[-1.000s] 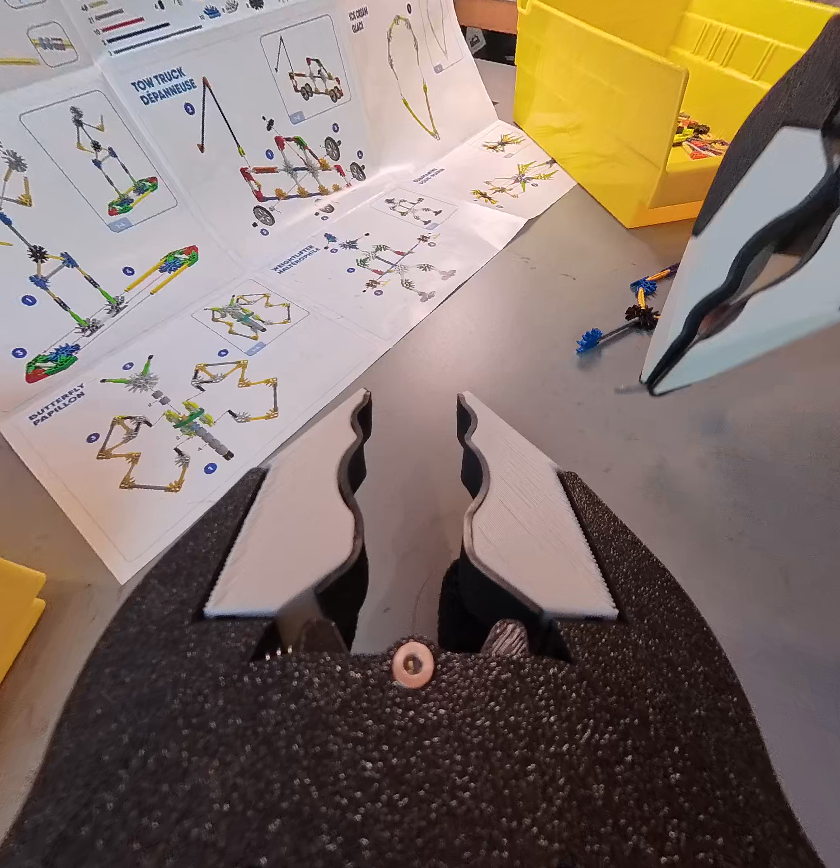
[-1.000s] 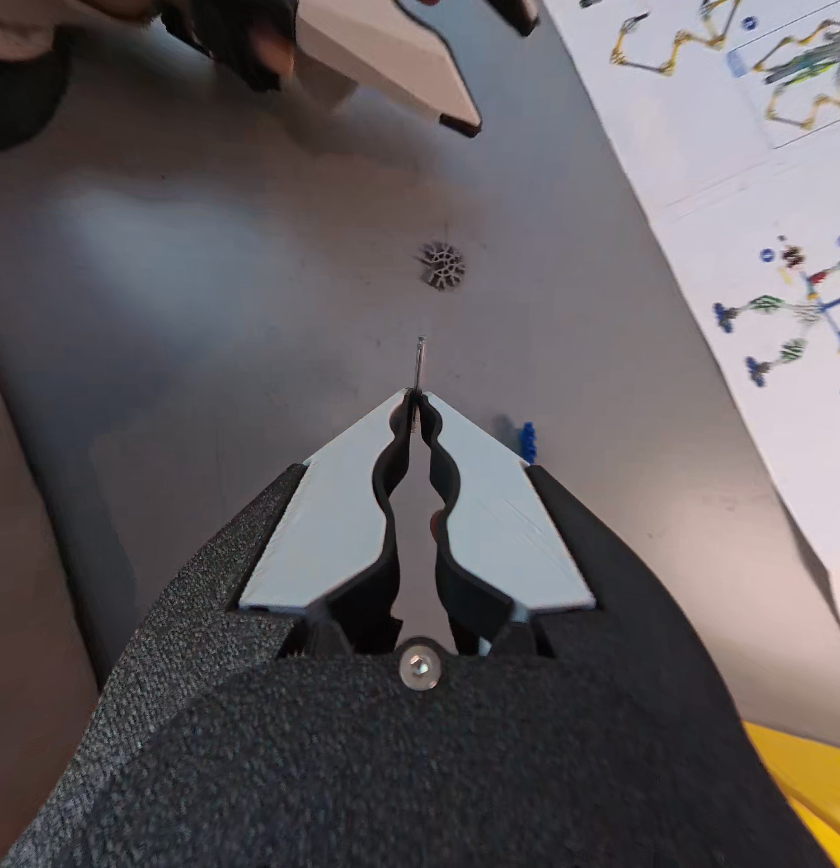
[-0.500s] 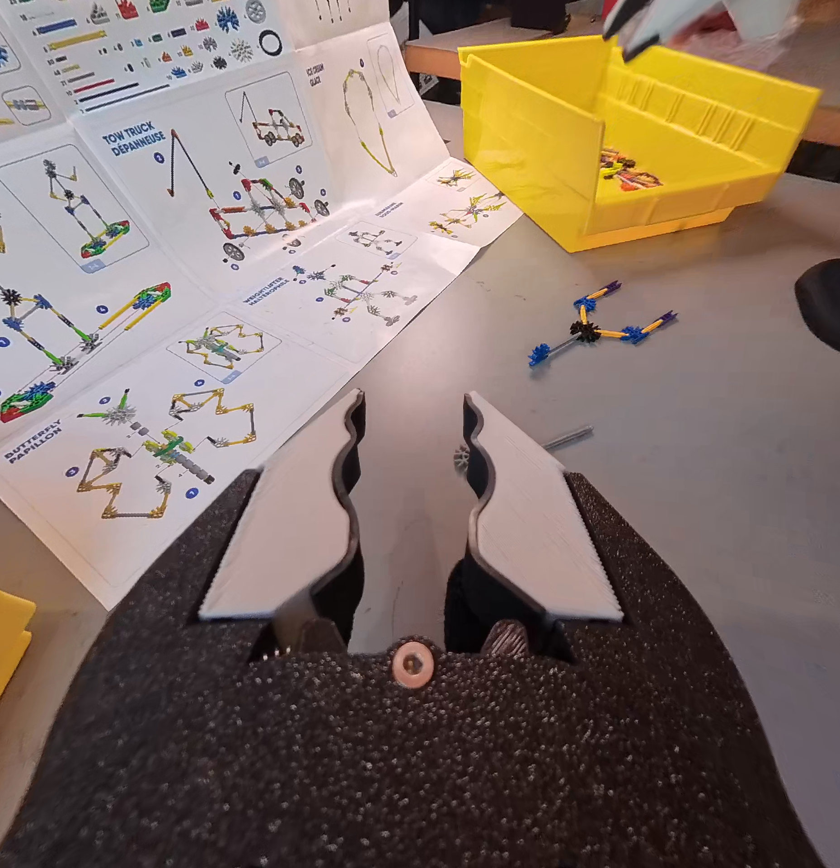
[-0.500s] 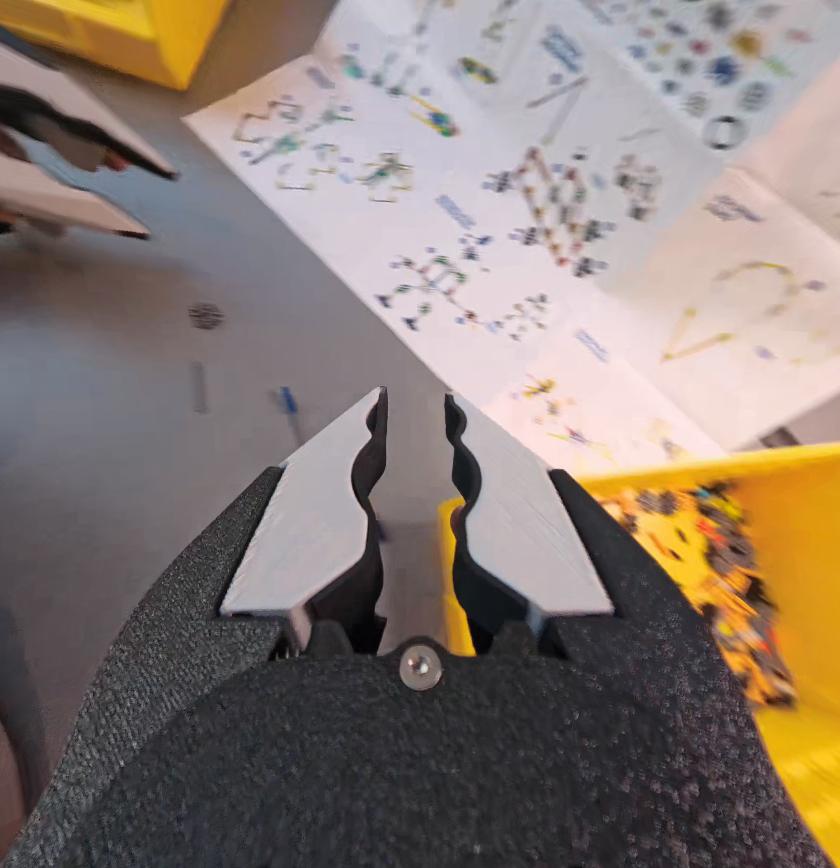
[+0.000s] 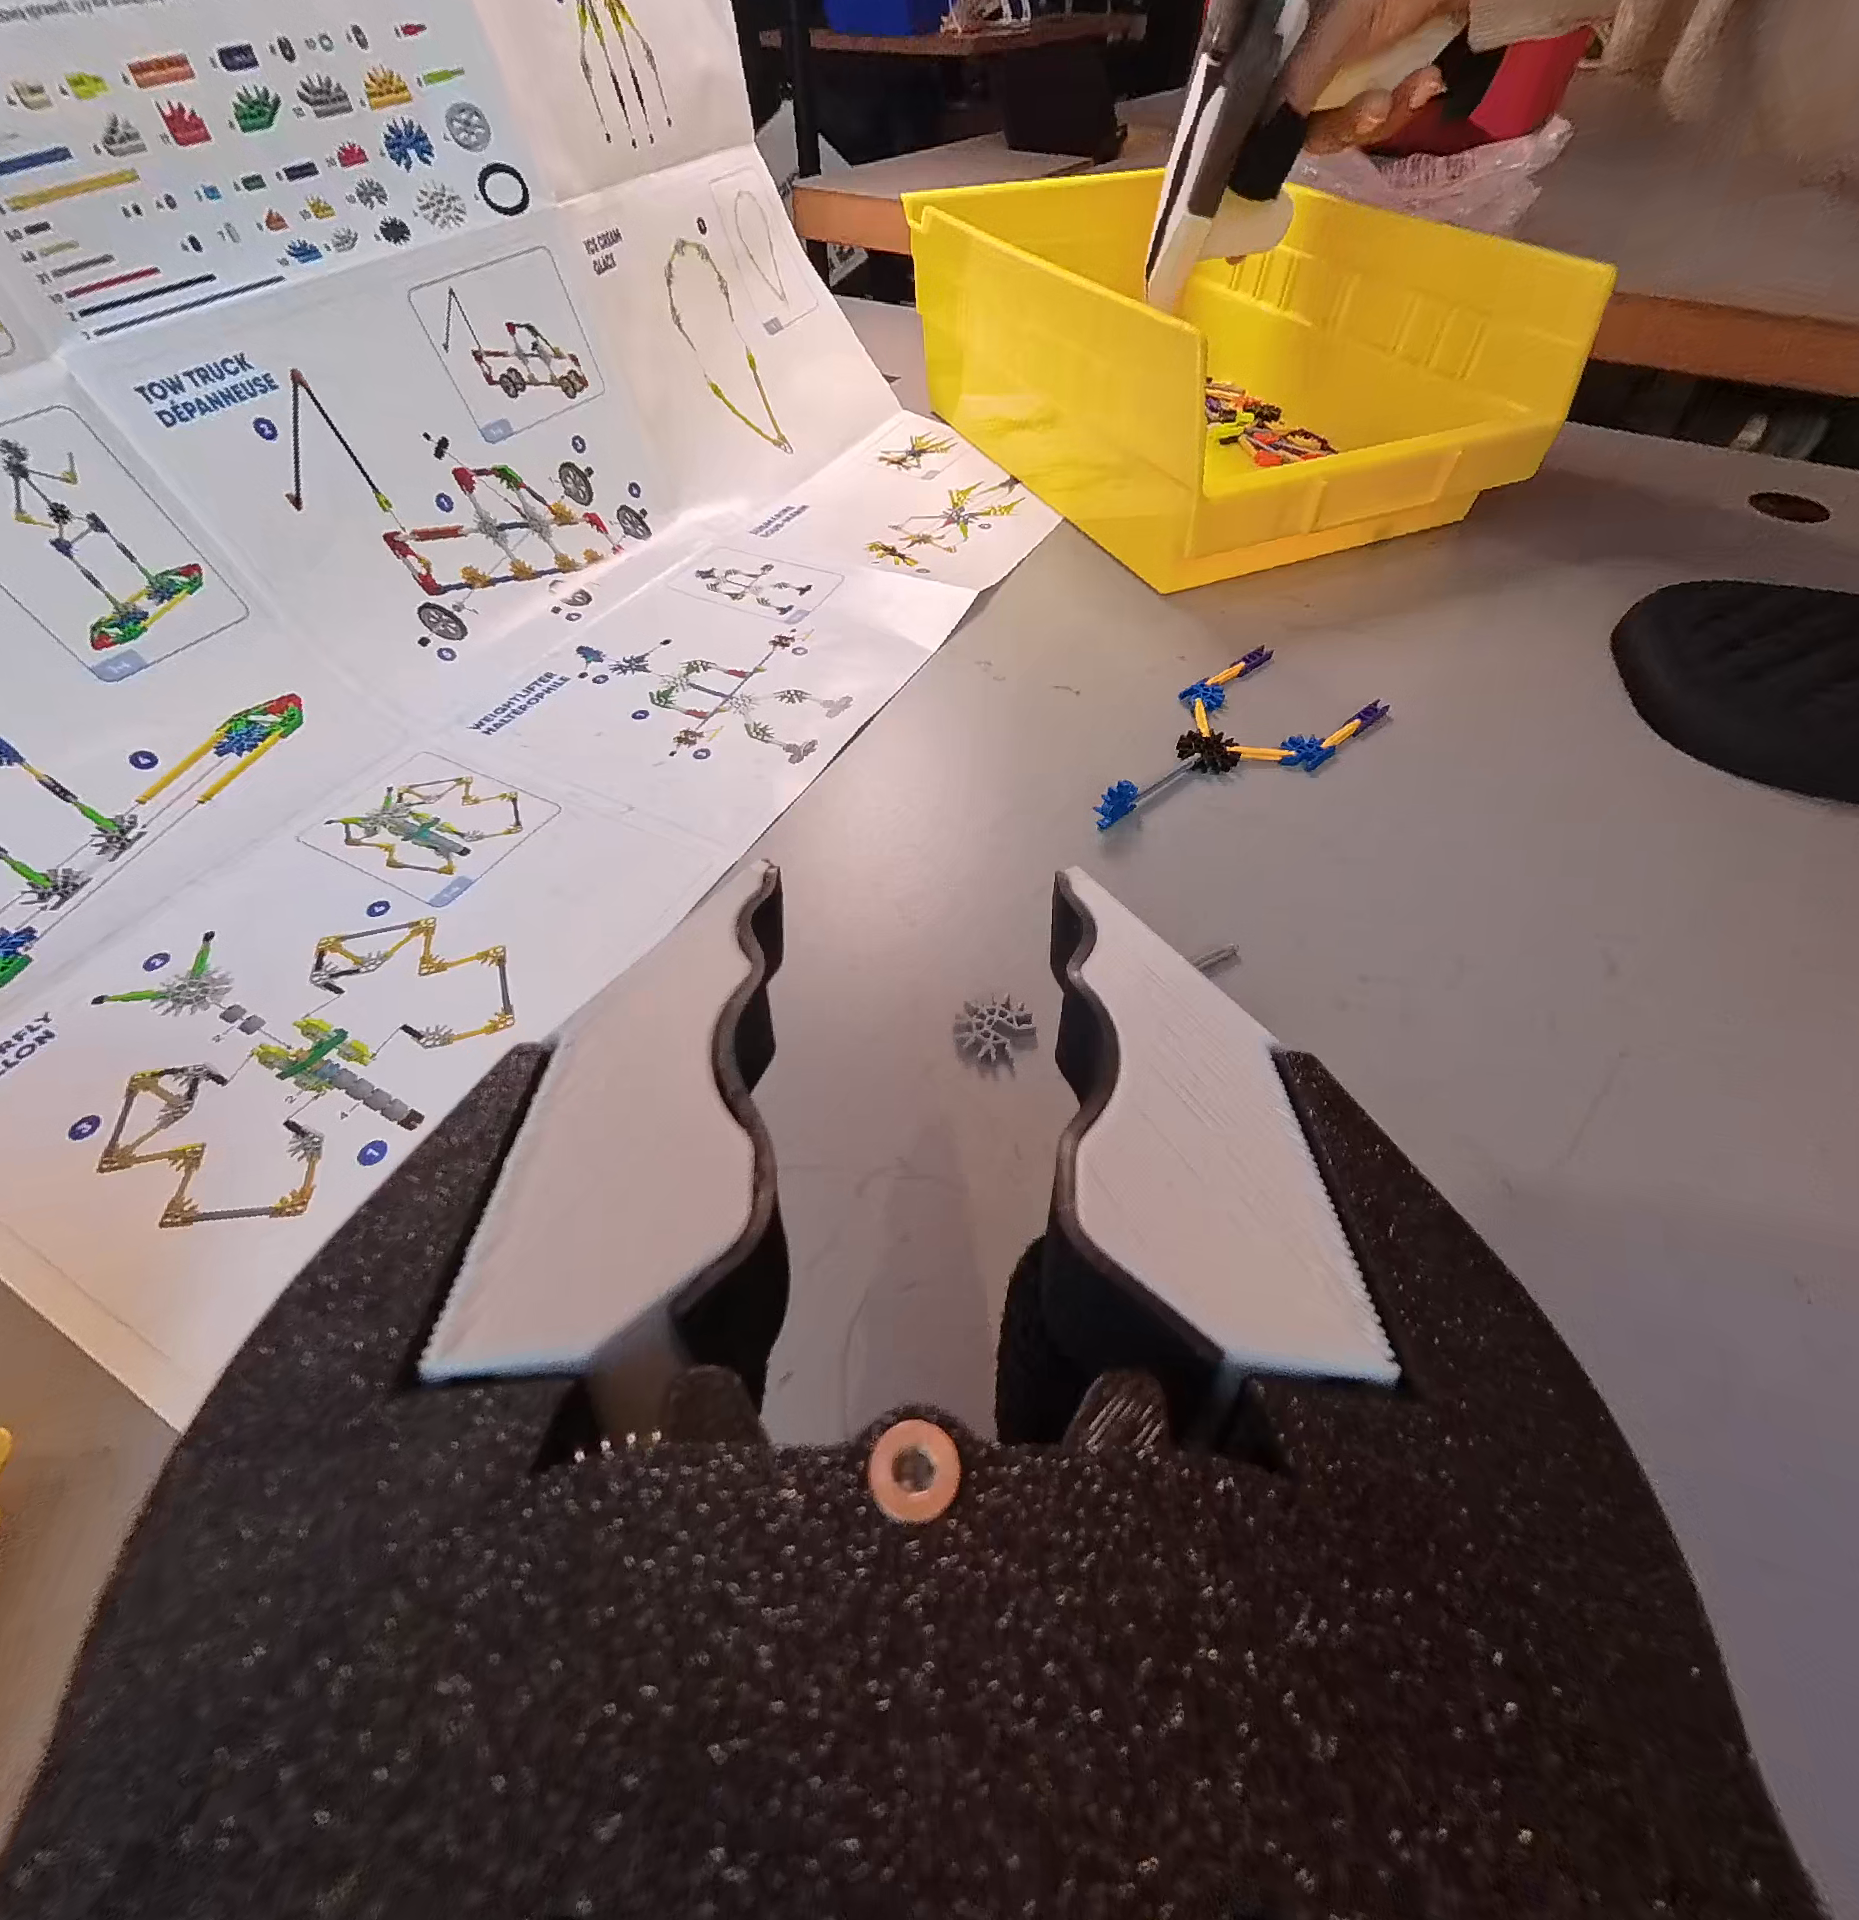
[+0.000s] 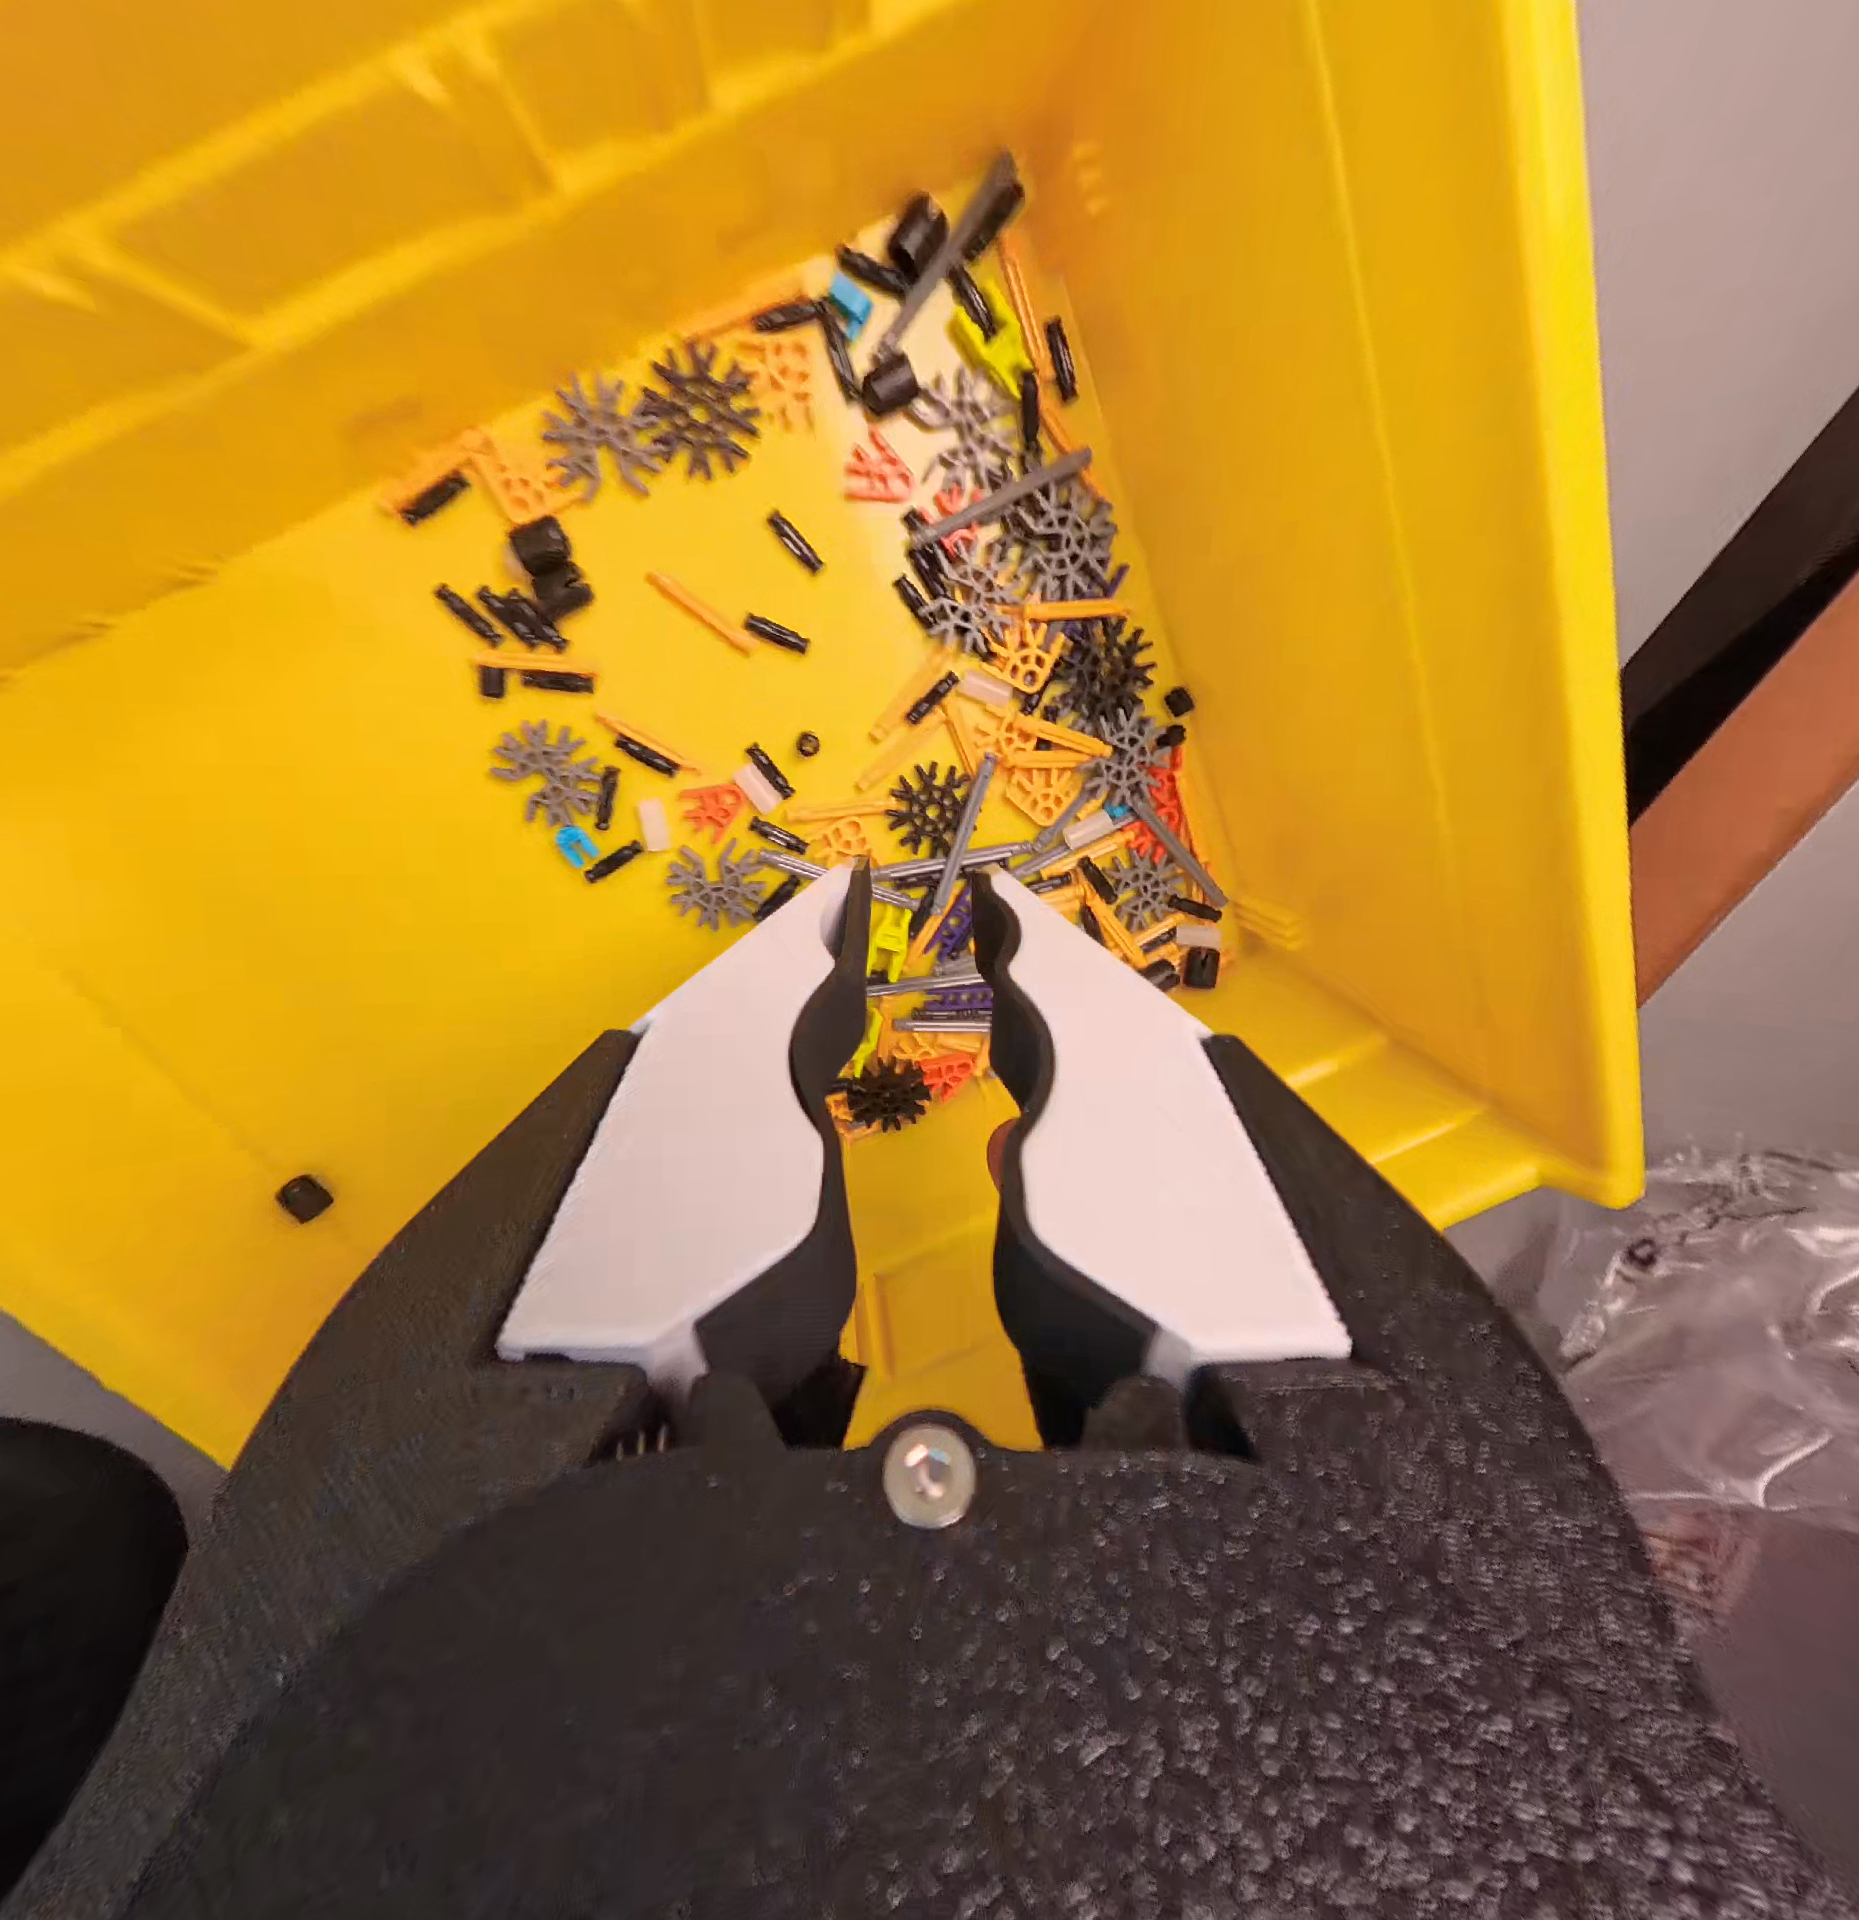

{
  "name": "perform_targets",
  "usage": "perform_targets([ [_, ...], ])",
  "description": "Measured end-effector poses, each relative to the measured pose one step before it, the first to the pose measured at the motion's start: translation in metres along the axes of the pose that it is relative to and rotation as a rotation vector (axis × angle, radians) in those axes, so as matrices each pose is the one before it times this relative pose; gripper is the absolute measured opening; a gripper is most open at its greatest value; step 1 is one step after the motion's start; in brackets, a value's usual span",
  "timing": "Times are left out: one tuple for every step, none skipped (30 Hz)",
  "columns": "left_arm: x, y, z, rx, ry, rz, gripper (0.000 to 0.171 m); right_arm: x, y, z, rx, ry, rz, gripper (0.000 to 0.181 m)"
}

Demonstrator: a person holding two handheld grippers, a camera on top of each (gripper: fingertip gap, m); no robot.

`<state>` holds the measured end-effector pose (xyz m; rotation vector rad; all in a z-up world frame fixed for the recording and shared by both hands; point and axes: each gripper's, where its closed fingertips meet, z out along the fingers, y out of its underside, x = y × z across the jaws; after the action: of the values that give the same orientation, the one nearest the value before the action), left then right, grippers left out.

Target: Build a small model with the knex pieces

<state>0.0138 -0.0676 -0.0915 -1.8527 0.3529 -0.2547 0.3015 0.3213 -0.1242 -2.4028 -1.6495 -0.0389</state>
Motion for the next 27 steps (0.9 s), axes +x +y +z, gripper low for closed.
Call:
perform_targets([
  [-0.00025,0.00211,0.00144,-0.0076,0.0008,-0.0005,0.052,0.0043,0.0041,0.00668,-0.0483,0.0104,0.0363,0.017],
  [-0.00013,0.00148,0.00109,-0.00487,0.0015,-0.0014,0.052,0.00241,0.00238,0.00609,-0.0339,0.0035,0.0249,0.016],
  [-0.00012,0.00115,0.00079,-0.00306,0.0025,-0.0021,0.052,0.00175,0.00152,0.00523,-0.0251,0.0027,0.0184,0.014],
  [0.00001,0.00082,0.0005,-0.00213,0.0025,-0.0022,0.052,0.0003,0.0014,0.00483,-0.0201,-0.0047,0.0105,0.013],
  [-0.00006,0.0005,0.00019,-0.0013,0.0017,-0.0013,0.052,-0.00049,0.00068,0.00441,-0.012,-0.0068,0.0065,0.013],
  [-0.00006,0.00037,-0.00001,-0.00044,0.0008,-0.0003,0.052,-0.00099,-0.00028,0.00398,-0.004,-0.0086,0.0047,0.013],
  [-0.00022,0.00019,-0.00025,0.0,-0.0002,-0.0002,0.052,-0.00042,0.00017,0.00334,-0.0057,-0.0033,0.0075,0.012],
  [-0.00037,0.00018,-0.0002,-0.00007,-0.0006,-0.0008,0.051,0.00084,-0.00017,0.00257,-0.0032,0.0053,0.004,0.011],
  [-0.00038,0.00013,-0.00014,0.00014,-0.0001,-0.0014,0.051,0.00038,-0.00008,0.00222,-0.003,0.0035,0.0004,0.009],
  [-0.00013,-0.00001,-0.00012,0.00037,0.0009,-0.0016,0.051,-0.00076,-0.00024,0.00185,-0.0011,-0.0045,0.0011,0.006],
  [-0.00003,0.00006,0.00006,0.00016,0.0009,-0.0009,0.051,0.00018,-0.00162,0.00043,0.0076,-0.0008,0.0048,0.001],
  [-0.00017,0.00013,0.00006,-0.00037,-0.0002,0.0002,0.051,0.00057,-0.00067,0.00017,0.0012,0.0012,0.0016,0.0],
  [0.00002,0.00031,0.00011,-0.00113,0.0001,0.0006,0.051,0.00028,-0.00016,-0.00002,-0.0004,0.0001,-0.0039,0.0],
  [0.00017,0.0003,0.00022,-0.00136,0.0006,0.0002,0.051,-0.00053,0.00016,-0.0002,-0.0008,-0.004,-0.0046,0.0],
  [0.00014,0.00019,0.00012,-0.00108,0.0002,0.0005,0.051,-0.00115,0.00031,-0.00072,0.0005,-0.0077,-0.0025,0.0],
  [0.00008,0.00008,0.00002,-0.00073,-0.0002,0.0011,0.051,-0.00117,-0.00091,-0.00263,0.0106,-0.0038,-0.0041,0.0],
  [0.00001,-0.00009,-0.00005,0.0,-0.001,0.0011,0.051,-0.00149,-0.00282,-0.00613,0.0253,0.0017,-0.0053,0.0],
  [-0.0002,-0.00012,-0.00014,0.00053,-0.0021,0.001,0.051,-0.00516,-0.00623,-0.01053,0.0491,-0.0108,-0.0069,0.0],
  [-0.0004,-0.00008,-0.00014,0.00018,-0.0023,0.0002,0.051,-0.00954,-0.00909,-0.01469,0.0655,-0.022,-0.0068,0.0],
  [-0.00054,0.00025,-0.00009,-0.001,-0.0016,-0.0013,0.051,-0.01336,-0.0116,-0.01749,0.0788,-0.0222,-0.0169,0.0],
  [-0.00074,0.00037,0.00011,-0.00268,-0.0015,-0.0018,0.051,-0.01796,-0.01276,-0.01851,0.085,-0.0249,-0.03,0.0],
  [-0.00094,0.00051,0.00012,-0.00297,-0.0022,-0.0004,0.051,-0.02153,-0.0117,-0.01692,0.0764,-0.0274,-0.0381,0.0],
  [-0.00091,0.00027,-0.00005,-0.00127,-0.0025,0.0004,0.051,-0.02393,-0.01024,-0.01351,0.0655,-0.0261,-0.0389,0.0],
  [-0.00085,0.00012,-0.00019,-0.0005,-0.0016,-0.0009,0.051,-0.02758,-0.00855,-0.00951,0.0544,-0.0348,-0.0452,0.0],
  [-0.0008,0.00042,-0.00028,-0.00188,-0.001,-0.0019,0.05,-0.03061,-0.00688,-0.00519,0.042,-0.0427,-0.0507,0.0],
  [-0.00068,0.0008,-0.00008,-0.00395,-0.001,-0.0005,0.05,-0.0327,-0.00605,-0.00062,0.0338,-0.0494,-0.0509,0.0],
  [-0.00051,0.00115,-0.00015,-0.00592,0.0005,0.0013,0.05,-0.03342,-0.00553,0.0043,0.0267,-0.0566,-0.0444,0.0],
])
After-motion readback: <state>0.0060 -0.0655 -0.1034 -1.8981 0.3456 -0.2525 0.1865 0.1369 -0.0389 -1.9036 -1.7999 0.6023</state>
